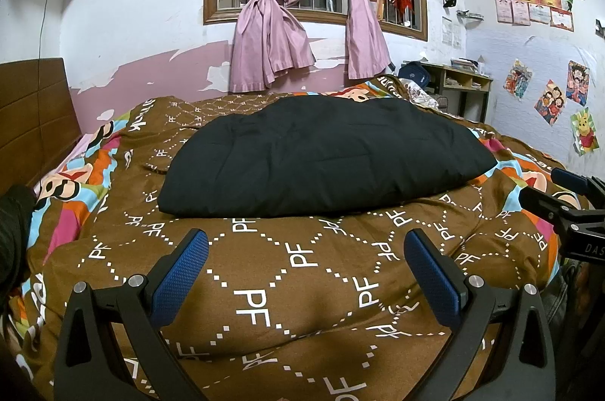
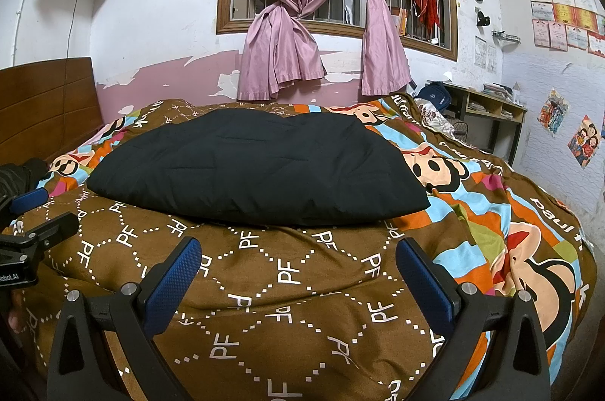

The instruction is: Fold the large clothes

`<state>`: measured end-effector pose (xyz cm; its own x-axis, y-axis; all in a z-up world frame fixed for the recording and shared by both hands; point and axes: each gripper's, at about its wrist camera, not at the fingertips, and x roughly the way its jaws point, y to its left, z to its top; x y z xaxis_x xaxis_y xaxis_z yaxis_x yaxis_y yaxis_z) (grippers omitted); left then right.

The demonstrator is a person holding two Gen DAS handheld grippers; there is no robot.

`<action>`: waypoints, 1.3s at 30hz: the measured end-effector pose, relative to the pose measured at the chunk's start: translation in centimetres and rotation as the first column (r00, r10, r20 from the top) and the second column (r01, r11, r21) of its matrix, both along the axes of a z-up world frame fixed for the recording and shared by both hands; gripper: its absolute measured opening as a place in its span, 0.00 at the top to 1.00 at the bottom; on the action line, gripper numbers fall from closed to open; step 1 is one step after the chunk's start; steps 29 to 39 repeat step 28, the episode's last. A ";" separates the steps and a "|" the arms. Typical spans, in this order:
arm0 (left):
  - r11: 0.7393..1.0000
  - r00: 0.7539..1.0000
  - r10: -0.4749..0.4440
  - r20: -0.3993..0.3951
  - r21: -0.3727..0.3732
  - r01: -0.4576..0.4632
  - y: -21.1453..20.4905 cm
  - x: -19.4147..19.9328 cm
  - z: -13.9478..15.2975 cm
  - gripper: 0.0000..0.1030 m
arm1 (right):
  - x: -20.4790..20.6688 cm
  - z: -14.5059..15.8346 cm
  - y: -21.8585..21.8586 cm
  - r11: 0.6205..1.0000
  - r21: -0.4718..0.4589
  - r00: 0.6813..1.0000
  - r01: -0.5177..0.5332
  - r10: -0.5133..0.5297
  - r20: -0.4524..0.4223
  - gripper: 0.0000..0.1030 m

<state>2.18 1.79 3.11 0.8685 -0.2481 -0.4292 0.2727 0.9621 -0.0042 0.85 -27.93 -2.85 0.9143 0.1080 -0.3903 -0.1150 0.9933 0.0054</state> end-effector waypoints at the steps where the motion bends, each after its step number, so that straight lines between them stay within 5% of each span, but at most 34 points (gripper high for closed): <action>1: 1.000 1.000 0.000 0.000 0.001 0.000 0.0 0.0 0.0 0.02 | 0.0 0.0 0.0 1.000 0.000 1.000 0.000 0.000 0.000 0.00; 10: 1.000 1.000 0.010 -0.018 -0.002 -0.010 0.0 0.0 0.3 0.02 | 0.0 0.0 0.0 1.000 0.000 1.000 0.000 0.000 -0.001 0.00; 18: 0.996 0.999 0.027 0.046 0.084 -0.031 -0.7 -1.3 0.2 0.02 | 0.0 0.0 0.0 1.000 0.000 1.000 0.000 0.000 -0.001 0.00; 39: 0.996 0.999 0.024 0.036 0.082 -0.027 -0.4 -1.0 0.0 0.02 | 0.0 0.1 0.0 1.000 0.000 1.000 0.000 0.000 -0.001 0.00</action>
